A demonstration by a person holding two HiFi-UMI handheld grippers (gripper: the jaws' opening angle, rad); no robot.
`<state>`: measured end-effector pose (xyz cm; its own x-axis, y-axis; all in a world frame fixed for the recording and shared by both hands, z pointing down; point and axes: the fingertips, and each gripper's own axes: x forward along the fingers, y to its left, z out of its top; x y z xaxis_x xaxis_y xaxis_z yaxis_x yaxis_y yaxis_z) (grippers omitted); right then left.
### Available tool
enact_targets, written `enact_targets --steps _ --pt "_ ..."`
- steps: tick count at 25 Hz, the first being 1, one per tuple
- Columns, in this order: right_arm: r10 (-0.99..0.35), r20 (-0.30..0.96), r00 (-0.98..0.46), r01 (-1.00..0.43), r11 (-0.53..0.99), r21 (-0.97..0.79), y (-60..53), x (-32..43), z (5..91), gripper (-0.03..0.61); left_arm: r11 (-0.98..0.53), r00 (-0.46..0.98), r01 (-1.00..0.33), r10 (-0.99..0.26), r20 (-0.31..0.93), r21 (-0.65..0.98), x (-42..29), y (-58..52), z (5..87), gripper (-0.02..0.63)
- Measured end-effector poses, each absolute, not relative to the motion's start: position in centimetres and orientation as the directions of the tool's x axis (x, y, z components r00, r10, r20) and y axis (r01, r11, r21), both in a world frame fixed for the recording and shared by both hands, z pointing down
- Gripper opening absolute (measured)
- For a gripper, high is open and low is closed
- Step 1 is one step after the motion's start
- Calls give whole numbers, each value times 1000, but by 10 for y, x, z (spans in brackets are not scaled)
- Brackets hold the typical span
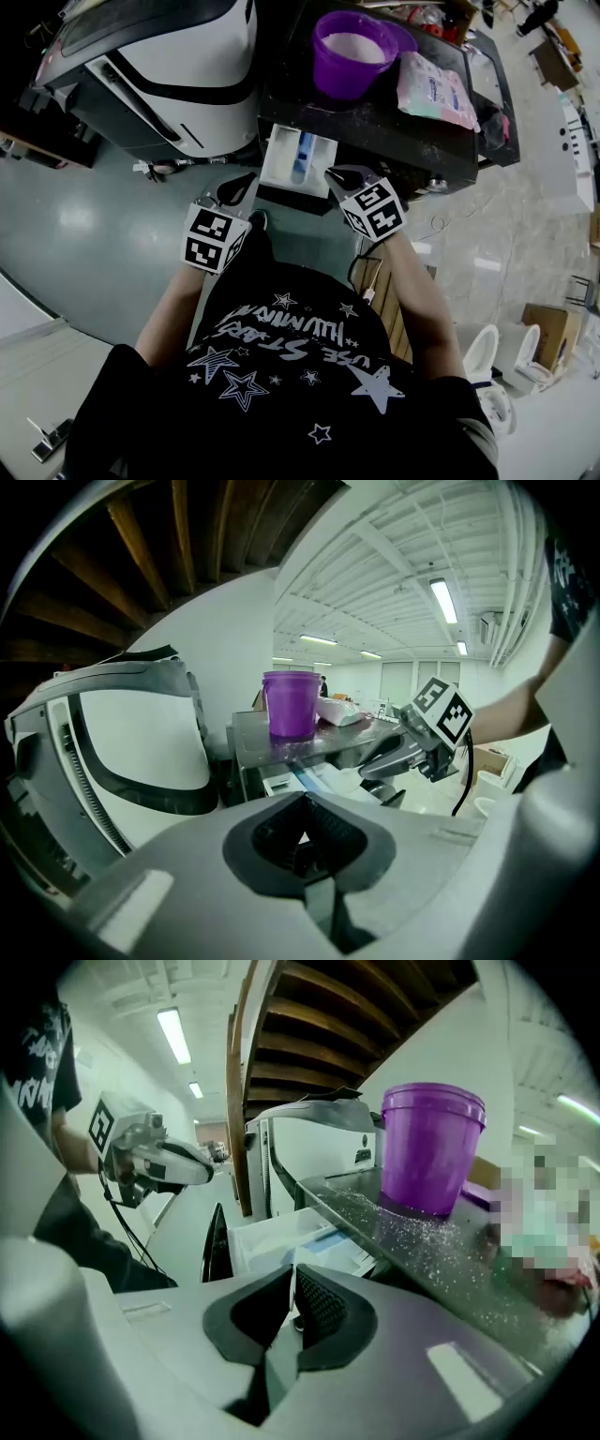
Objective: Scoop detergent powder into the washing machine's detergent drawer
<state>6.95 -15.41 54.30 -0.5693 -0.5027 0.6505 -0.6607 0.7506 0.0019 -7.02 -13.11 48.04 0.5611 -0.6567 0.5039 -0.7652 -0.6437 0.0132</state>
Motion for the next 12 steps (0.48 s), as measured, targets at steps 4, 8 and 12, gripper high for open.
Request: enact_targets --steps 4,8,12 --pt "-518 674 -527 -613 781 121 -154 68 544 37 -649 565 -761 -653 504 12 -71 -130 481 1" --pt "-523 700 -486 -533 812 237 -154 64 544 37 -649 565 -761 -654 504 12 -71 -128 481 1" --pt "-525 736 -427 -419 836 353 -154 64 549 37 -642 559 -767 -660 502 11 -73 -128 481 1"
